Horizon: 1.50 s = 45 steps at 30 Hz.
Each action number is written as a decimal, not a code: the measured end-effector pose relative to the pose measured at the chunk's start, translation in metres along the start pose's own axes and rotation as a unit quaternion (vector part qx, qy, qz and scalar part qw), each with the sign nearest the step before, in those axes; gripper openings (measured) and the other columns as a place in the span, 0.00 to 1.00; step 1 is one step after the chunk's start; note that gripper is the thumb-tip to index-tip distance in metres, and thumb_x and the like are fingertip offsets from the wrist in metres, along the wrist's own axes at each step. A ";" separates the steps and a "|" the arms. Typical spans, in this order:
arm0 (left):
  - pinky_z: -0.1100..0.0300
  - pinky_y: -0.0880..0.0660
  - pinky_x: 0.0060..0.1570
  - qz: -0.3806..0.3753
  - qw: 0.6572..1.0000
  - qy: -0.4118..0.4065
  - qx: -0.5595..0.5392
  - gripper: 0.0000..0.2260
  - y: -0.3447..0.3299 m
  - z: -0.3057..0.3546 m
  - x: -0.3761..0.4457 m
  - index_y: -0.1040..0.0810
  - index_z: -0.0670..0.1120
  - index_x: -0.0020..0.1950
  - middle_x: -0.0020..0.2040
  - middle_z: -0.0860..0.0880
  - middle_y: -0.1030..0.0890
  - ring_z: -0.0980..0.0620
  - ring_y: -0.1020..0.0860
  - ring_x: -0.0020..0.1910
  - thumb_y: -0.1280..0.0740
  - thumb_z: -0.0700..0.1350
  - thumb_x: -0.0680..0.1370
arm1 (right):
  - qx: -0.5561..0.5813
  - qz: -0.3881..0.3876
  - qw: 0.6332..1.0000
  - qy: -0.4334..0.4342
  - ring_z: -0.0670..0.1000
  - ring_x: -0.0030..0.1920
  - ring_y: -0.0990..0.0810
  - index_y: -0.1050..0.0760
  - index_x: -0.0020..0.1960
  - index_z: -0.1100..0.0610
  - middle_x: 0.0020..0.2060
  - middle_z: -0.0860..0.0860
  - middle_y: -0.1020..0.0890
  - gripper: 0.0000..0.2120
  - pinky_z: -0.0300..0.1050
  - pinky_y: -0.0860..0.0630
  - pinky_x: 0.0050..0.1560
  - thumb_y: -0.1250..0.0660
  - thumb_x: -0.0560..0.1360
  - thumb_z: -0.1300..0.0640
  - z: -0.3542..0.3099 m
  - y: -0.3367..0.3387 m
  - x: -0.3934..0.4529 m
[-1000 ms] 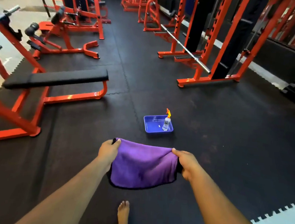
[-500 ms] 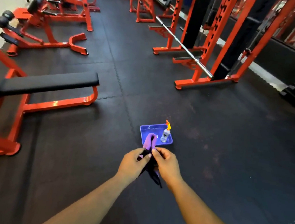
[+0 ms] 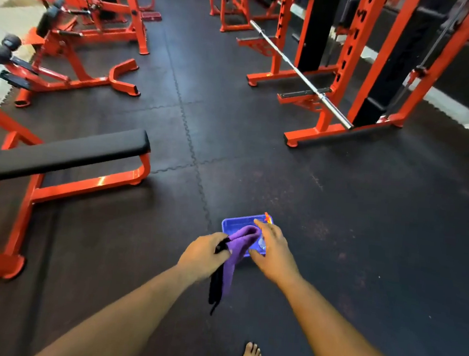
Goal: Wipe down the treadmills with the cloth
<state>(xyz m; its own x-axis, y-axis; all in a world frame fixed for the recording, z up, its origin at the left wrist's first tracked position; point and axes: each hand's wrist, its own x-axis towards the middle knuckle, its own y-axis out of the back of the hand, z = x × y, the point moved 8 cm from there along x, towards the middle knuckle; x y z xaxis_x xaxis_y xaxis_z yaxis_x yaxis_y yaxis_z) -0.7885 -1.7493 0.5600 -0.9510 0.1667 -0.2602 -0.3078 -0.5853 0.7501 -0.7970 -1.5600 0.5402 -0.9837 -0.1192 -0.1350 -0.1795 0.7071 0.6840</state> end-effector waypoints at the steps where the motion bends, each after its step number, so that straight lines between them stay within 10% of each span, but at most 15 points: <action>1: 0.55 0.25 0.50 -0.013 1.000 0.000 -0.005 0.11 0.000 0.003 0.019 0.21 0.51 0.59 0.50 0.53 0.16 0.49 0.20 0.50 0.34 0.49 0.78 | -0.040 -0.026 0.999 0.001 0.51 0.74 0.33 0.37 0.79 0.46 0.76 0.49 0.35 0.36 0.50 0.29 0.71 0.27 0.75 0.58 0.013 0.003 0.018; 9: 0.56 0.26 0.55 -0.092 0.996 0.014 -0.006 0.14 -0.015 -0.026 0.119 0.22 0.49 0.63 0.56 0.52 0.17 0.49 0.21 0.56 0.35 0.44 0.77 | -0.126 -0.129 0.983 -0.029 0.44 0.49 0.22 0.24 0.57 0.44 0.54 0.41 0.19 0.11 0.41 0.28 0.46 0.29 0.76 0.50 0.065 0.006 0.108; 45: 0.53 0.23 0.57 -0.194 0.970 0.092 0.111 0.19 -0.292 -0.300 0.523 0.24 0.55 0.70 0.67 0.53 0.21 0.47 0.21 0.64 0.35 0.49 0.78 | -0.209 -0.258 0.930 -0.156 0.59 0.56 0.23 0.24 0.58 0.51 0.59 0.53 0.26 0.11 0.51 0.23 0.50 0.32 0.76 0.60 0.384 -0.263 0.466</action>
<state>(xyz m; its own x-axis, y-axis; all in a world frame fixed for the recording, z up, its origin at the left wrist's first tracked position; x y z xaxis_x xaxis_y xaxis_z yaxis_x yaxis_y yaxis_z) -1.1875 -1.7295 0.0225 -0.7477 0.1830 -0.6384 -0.6595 -0.3173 0.6814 -1.2024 -1.5337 0.0217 -0.7244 -0.1144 -0.6798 -0.6810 0.2715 0.6801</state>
